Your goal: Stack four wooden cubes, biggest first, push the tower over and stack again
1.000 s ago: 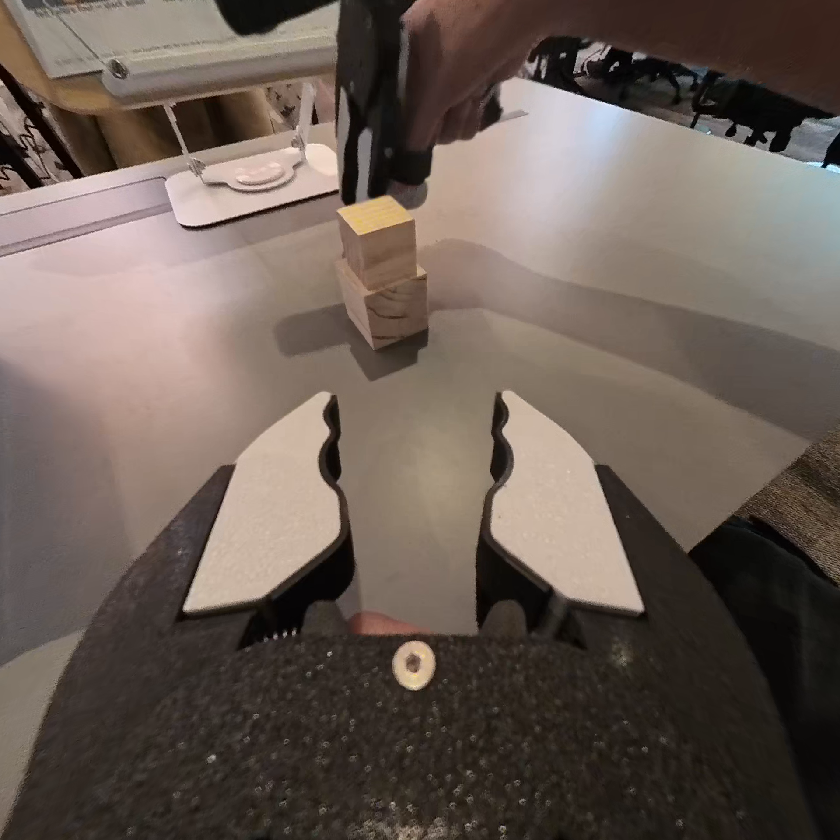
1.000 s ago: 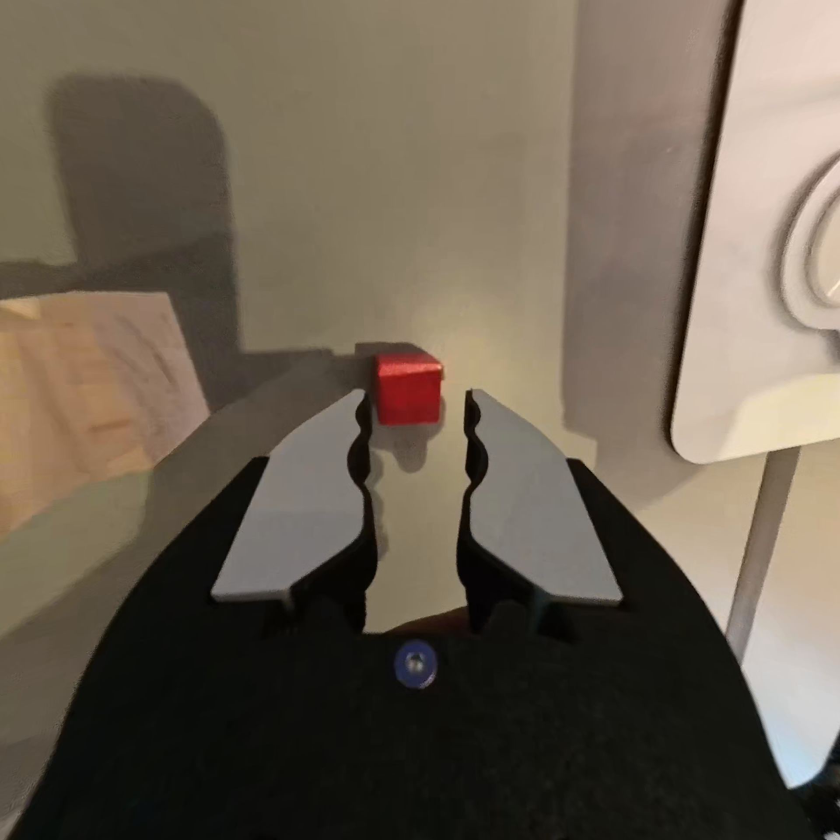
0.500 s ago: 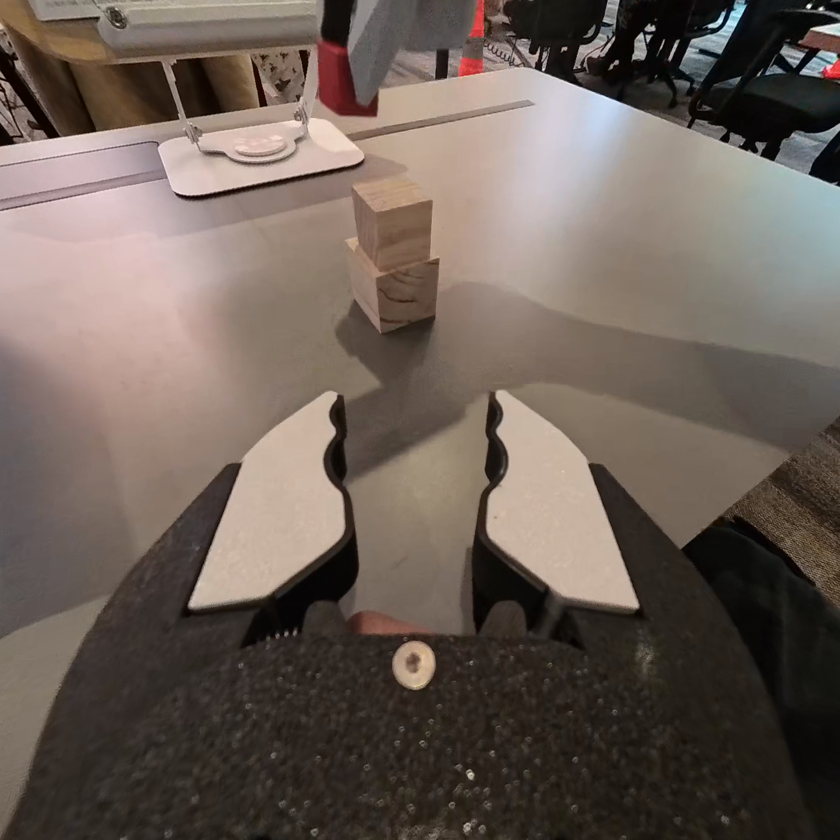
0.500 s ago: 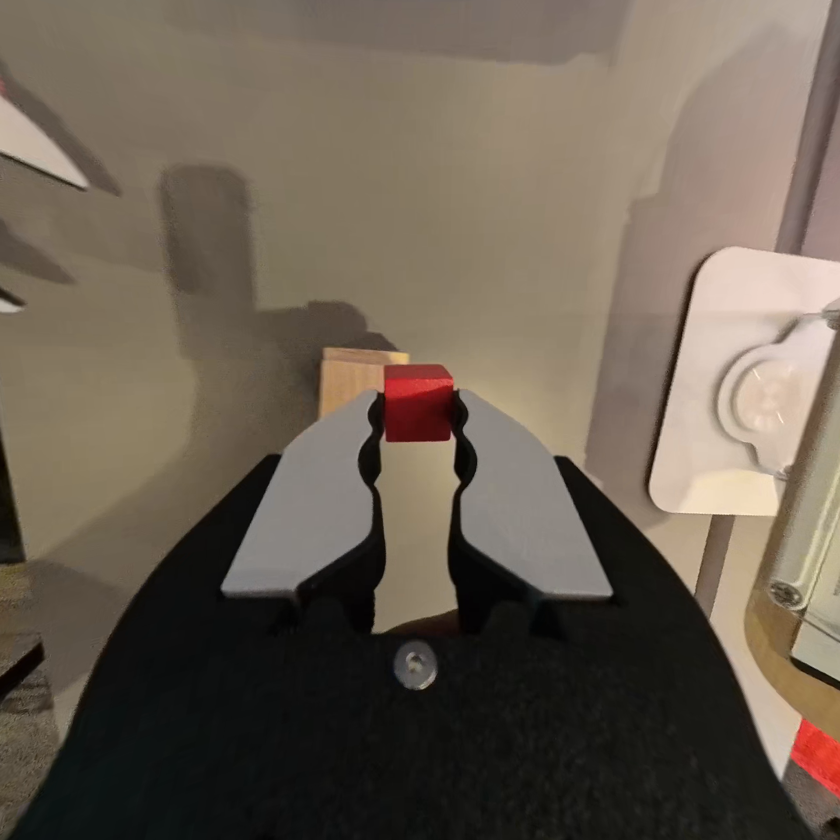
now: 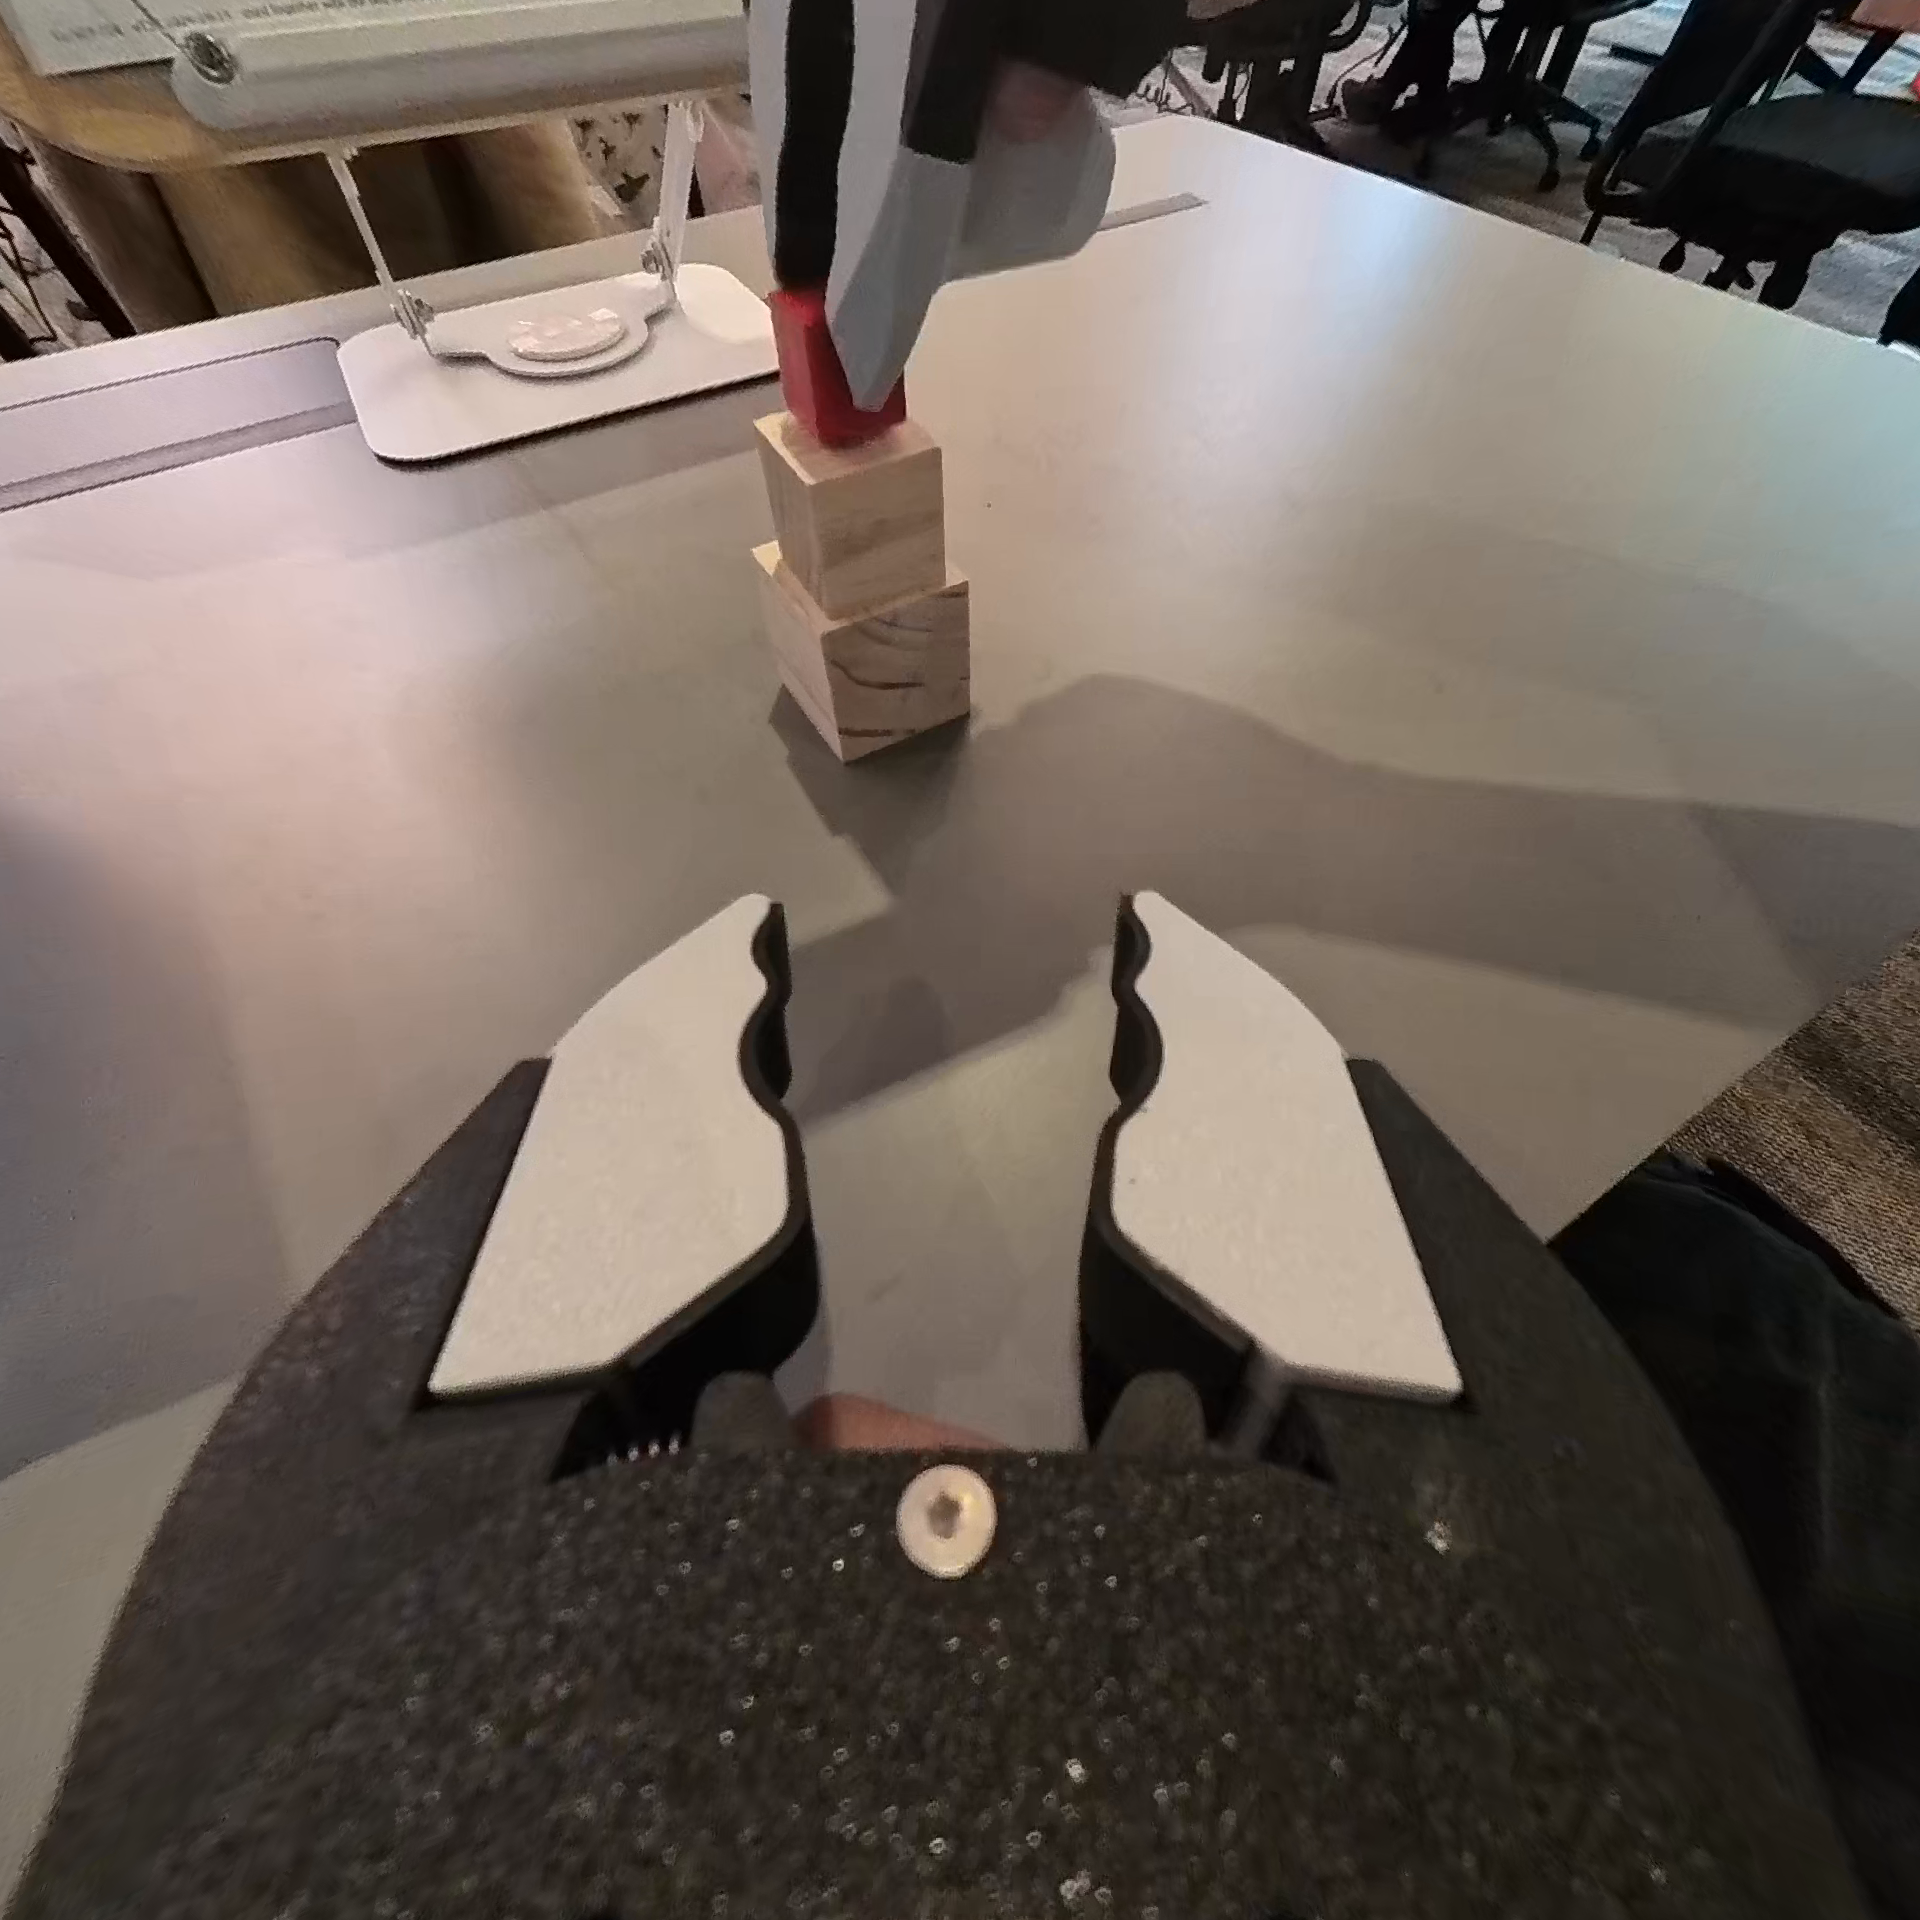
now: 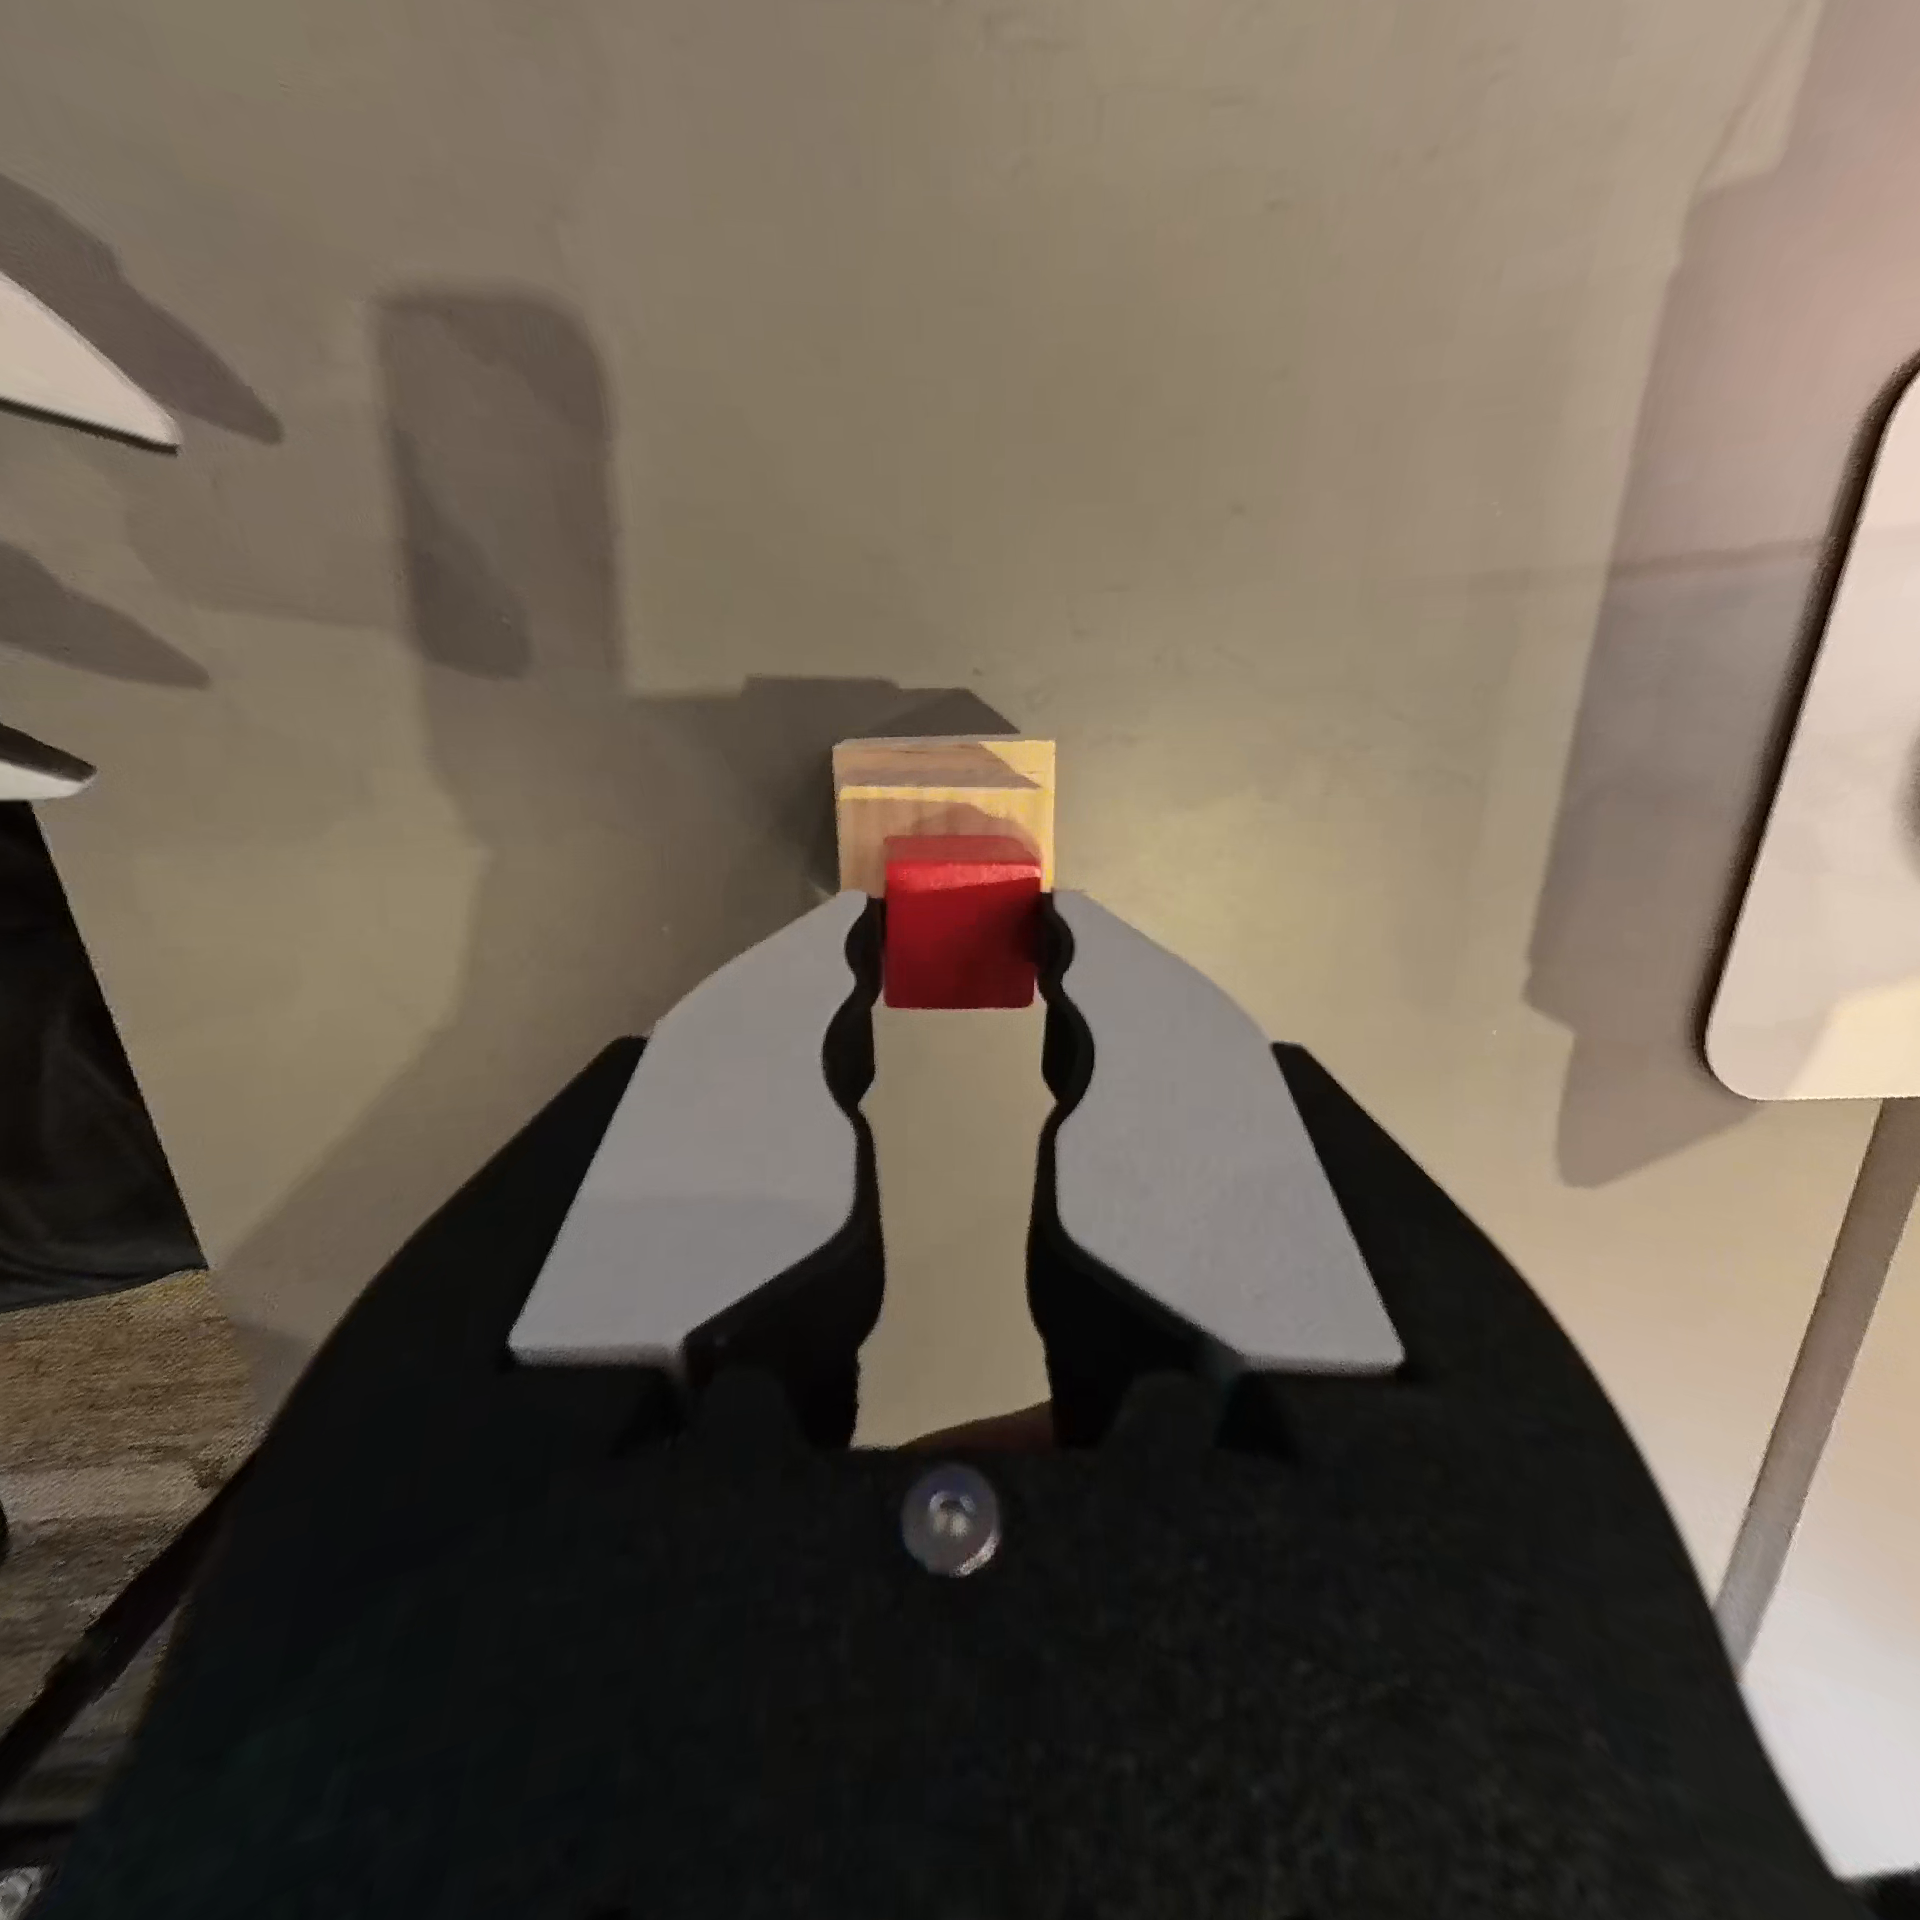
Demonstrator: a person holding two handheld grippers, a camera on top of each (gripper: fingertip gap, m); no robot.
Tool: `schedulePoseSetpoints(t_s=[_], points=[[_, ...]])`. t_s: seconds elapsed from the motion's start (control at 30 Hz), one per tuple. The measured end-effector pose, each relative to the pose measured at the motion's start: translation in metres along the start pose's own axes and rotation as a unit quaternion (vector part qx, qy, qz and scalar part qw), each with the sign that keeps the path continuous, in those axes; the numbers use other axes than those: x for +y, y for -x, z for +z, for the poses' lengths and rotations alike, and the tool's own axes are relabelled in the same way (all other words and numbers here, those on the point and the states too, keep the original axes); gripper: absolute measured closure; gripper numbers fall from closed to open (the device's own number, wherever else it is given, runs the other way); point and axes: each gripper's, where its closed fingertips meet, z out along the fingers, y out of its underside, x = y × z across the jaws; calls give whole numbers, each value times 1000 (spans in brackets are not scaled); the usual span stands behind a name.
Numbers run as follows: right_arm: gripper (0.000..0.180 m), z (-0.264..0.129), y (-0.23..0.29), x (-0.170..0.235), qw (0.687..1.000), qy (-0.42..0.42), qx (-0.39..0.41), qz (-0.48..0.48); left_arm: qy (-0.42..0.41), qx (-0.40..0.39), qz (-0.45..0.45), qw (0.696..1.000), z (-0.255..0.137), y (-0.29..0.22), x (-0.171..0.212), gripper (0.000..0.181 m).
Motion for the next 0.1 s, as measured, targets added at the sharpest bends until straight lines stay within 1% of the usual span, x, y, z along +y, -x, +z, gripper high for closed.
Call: schedulePoseSetpoints(t_s=[0.03,0.1], points=[[152,1,0,1,1000,4,1,-1,2,1,-1,1000,1,-1,1,121],[152,2,2,0,1000,4,1,-3,4,4,-2,1000,2,-1,1,121]])
